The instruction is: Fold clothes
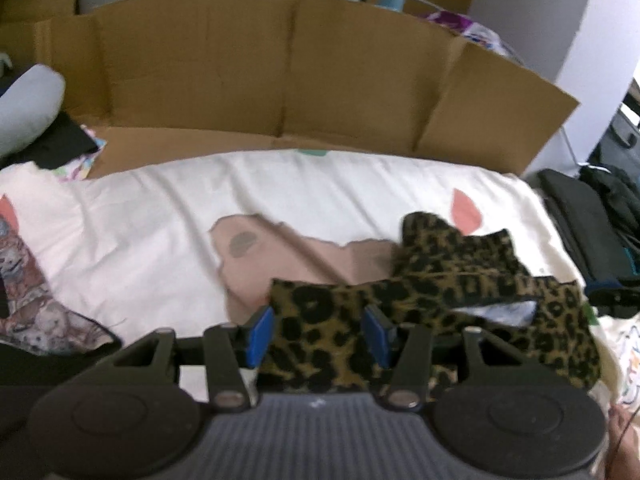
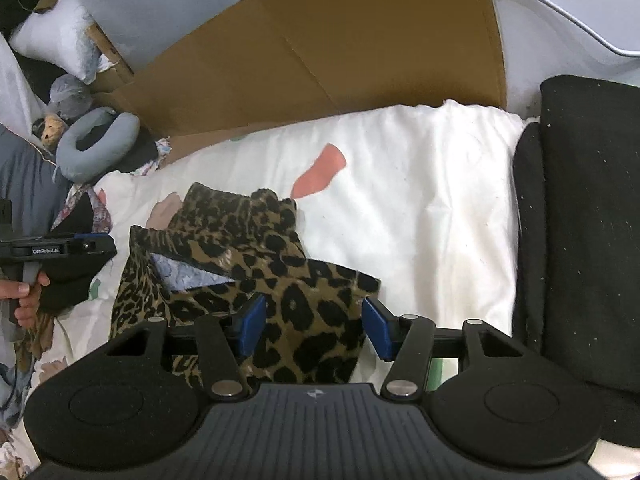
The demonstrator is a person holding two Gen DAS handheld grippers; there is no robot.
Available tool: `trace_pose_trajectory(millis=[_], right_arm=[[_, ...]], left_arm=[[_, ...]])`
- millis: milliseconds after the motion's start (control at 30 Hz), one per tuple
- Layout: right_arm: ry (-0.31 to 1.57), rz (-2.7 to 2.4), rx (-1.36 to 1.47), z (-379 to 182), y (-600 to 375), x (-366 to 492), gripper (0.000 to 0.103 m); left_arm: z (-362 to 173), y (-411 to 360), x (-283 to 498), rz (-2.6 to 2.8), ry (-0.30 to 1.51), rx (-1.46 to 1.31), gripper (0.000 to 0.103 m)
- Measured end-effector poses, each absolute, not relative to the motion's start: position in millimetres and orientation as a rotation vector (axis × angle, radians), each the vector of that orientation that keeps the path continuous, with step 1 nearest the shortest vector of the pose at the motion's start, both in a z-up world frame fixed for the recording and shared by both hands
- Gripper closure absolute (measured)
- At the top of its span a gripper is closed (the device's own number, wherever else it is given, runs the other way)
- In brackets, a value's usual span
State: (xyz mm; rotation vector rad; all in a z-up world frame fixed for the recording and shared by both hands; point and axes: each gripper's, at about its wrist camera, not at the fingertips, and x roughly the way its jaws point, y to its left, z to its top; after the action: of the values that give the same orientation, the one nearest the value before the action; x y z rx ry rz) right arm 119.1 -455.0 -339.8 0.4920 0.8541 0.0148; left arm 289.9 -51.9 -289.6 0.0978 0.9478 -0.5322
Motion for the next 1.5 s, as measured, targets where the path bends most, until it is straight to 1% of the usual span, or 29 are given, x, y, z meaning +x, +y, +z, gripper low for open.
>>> trace_pose_trajectory(millis=[100,133,167,200,233,267,400,433,467,500,533,567,600,633,700,800,867,1033,1333,1367,1400,1433,1500], right_arm=[[0.865,0.006,0.494,-344,-456,120,0.049],[0.869,0.002,0.5,-345,-457,121,0.051],[0.873,-0.004,0.508,-347,-458,122,0.056],[0.876,-0.008,0.521,-349,-460,123,0.058],[0.878,-0.006,0.536,-351,-462,124,0.063],[0.879,-0.005,0.552,-354,-464,125,0.066],[0.889,0.003,0.61,-364,-470,131,0.067],[0.891,0.011,0.623,-366,-471,132,0.074],[0.892,0.023,0.637,-367,-471,133,0.089],[0.889,0.033,0.644,-367,-471,133,0.096],[0.882,0.044,0.644,-365,-471,133,0.099],[0.877,0.052,0.633,-362,-470,133,0.1],[0.876,0.056,0.611,-358,-468,133,0.1],[0.874,0.055,0.6,-355,-467,132,0.101],[0.864,0.045,0.604,-347,-468,130,0.101],[0.842,0.027,0.604,-336,-470,126,0.101],[0.831,0.016,0.608,-331,-472,125,0.101],[0.837,-0.011,0.602,-333,-472,128,0.101],[0.904,-0.061,0.591,-368,-475,151,0.101],[0.916,-0.065,0.585,-373,-473,154,0.101],[0.924,-0.069,0.581,-377,-472,156,0.101],[0.929,-0.073,0.582,-380,-471,156,0.1],[0.927,-0.082,0.599,-382,-470,156,0.098]], left_arm=[[-300,-48,296,-0.523,0.951,0.105,0.05],[-304,-47,299,-0.521,0.951,0.104,0.05],[-308,-46,301,-0.519,0.951,0.103,0.05],[-311,-46,303,-0.521,0.953,0.103,0.051],[-316,-47,305,-0.528,0.956,0.103,0.051],[-320,-47,308,-0.535,0.959,0.103,0.051],[-333,-51,314,-0.553,0.97,0.095,0.052],[-335,-52,316,-0.557,0.973,0.088,0.052],[-336,-52,317,-0.562,0.978,0.078,0.052],[-338,-52,318,-0.566,0.982,0.067,0.054],[-339,-52,320,-0.57,0.987,0.056,0.057],[-341,-53,321,-0.574,0.991,0.045,0.068],[-341,-53,322,-0.573,0.994,0.041,0.077],[-342,-53,322,-0.564,0.994,0.046,0.079],[-341,-52,322,-0.557,0.989,0.049,0.089],[-340,-50,321,-0.551,0.975,0.048,0.093],[-338,-49,320,-0.546,0.961,0.046,0.094],[-335,-44,319,-0.527,0.94,0.009,0.095],[-336,-49,324,-0.503,0.941,0.021,0.093],[-336,-49,322,-0.499,0.937,0.031,0.092],[-335,-50,321,-0.49,0.933,0.035,0.087],[-335,-48,321,-0.482,0.931,0.031,0.086],[-332,-44,321,-0.473,0.923,0.01,0.078]])
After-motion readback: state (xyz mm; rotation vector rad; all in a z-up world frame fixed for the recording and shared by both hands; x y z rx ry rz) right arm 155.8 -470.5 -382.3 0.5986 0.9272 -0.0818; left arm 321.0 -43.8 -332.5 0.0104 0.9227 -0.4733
